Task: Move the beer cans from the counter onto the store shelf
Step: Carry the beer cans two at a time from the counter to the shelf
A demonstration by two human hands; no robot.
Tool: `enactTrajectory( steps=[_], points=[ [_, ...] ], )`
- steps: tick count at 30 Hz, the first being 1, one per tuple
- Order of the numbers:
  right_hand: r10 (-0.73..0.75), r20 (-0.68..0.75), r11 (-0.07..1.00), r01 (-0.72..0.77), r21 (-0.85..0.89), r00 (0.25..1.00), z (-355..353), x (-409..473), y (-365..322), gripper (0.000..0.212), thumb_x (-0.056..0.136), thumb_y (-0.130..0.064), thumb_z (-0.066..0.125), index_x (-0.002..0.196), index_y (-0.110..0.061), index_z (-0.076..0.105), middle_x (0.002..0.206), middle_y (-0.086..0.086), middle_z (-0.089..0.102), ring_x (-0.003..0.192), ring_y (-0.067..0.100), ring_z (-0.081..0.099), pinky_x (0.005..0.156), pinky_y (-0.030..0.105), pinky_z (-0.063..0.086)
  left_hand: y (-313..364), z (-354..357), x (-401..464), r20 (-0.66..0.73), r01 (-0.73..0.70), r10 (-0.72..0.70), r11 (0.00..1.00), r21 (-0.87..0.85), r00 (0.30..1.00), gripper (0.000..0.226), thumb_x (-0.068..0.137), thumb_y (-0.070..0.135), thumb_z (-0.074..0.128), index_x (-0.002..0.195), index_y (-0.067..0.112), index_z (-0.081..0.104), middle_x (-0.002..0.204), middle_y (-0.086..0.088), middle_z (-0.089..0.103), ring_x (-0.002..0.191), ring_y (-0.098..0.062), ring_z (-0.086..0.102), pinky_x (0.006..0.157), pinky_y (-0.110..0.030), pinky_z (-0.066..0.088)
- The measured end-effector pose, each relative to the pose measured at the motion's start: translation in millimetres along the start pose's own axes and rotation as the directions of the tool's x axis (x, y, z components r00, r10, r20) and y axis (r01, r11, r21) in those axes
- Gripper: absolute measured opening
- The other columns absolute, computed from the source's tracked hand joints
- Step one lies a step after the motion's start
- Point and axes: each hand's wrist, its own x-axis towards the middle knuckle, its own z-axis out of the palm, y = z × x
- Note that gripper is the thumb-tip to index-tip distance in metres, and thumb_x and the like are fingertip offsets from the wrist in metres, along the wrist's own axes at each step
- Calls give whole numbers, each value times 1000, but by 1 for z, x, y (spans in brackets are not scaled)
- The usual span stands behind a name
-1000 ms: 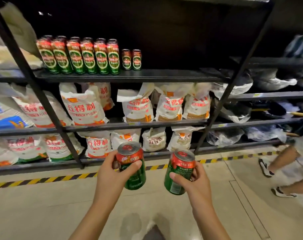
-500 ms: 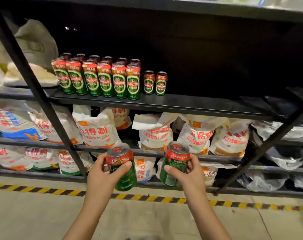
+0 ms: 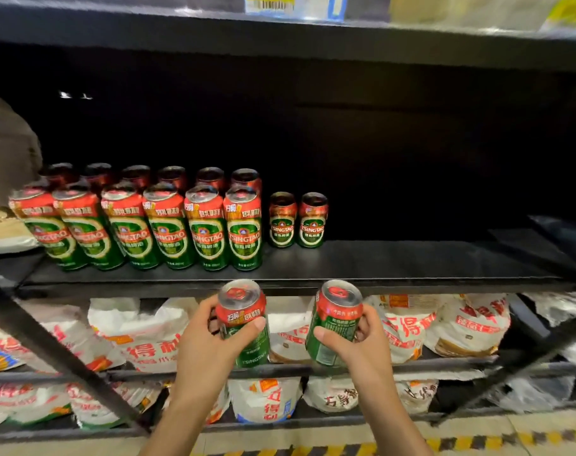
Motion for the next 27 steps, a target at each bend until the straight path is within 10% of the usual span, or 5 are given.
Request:
enactTrajectory(
  steps=[27],
  points=[
    [-109, 127, 980, 128, -151, 986, 5, 166, -2, 67, 66, -16, 86, 120, -31, 51, 118, -12, 60, 111, 5, 54, 91, 16, 41, 2, 105, 137, -3, -81, 81, 997, 2, 997, 57, 64, 24, 84, 106, 41, 49, 95, 31, 54, 87, 16, 51, 73, -8, 39]
  ],
)
